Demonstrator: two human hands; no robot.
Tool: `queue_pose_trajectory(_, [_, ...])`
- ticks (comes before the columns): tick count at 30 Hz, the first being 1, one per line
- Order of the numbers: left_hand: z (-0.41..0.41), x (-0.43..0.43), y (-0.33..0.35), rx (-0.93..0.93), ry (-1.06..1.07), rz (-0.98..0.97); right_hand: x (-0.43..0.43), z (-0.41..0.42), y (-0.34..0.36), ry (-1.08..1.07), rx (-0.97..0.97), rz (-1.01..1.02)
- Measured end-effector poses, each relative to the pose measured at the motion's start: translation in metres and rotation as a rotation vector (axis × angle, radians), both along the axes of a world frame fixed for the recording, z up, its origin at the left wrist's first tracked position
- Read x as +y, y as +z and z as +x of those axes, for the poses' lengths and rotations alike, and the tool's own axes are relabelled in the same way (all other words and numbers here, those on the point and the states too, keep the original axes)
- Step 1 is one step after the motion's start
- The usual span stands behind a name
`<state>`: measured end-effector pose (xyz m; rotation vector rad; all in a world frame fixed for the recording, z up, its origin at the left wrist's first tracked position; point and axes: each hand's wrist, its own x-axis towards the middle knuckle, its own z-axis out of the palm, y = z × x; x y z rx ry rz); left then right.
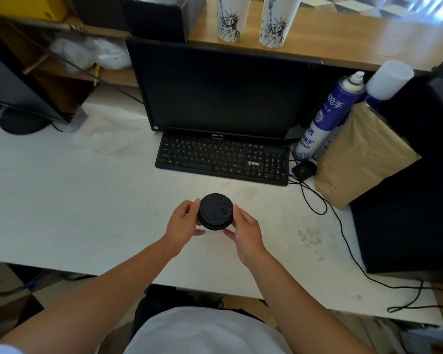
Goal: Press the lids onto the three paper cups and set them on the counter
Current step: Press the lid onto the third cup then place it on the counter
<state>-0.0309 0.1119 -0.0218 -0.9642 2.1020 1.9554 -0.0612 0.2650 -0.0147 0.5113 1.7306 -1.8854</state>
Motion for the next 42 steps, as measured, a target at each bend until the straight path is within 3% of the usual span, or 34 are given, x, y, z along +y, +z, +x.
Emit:
queue_pose_trajectory(18, [-0.001,-0.009,-0.001,0.173,-0.215,-0.316,-0.011,-0.004,-0.004,0.168,0.251,0.307])
queue_pose_trajectory(25, [0.0,-0.008,0.001,0.164,-0.228,-0.331,-0.011,-0.004,-0.003,0.219,0.305,0.354])
queue_pose_trajectory(29, [0.001,-0.001,0.003,0.024,-0.149,-0.195,-0.005,-0.004,0.002,0.135,0.102,0.206])
queue_pose_trajectory(33, [0.0,0.0,0.015,-0.073,0.007,-0.059,0.0,-0.002,0.01,0.124,0.041,0.103])
queue_pose_trajectory(37, [0.0,-0.004,0.032,-0.155,0.122,0.114,0.002,0.002,0.027,0.225,0.01,0.03])
queue_pose_trajectory(42, [0.003,-0.023,0.047,-0.183,0.051,0.292,0.016,-0.001,0.047,0.5,0.127,-0.022])
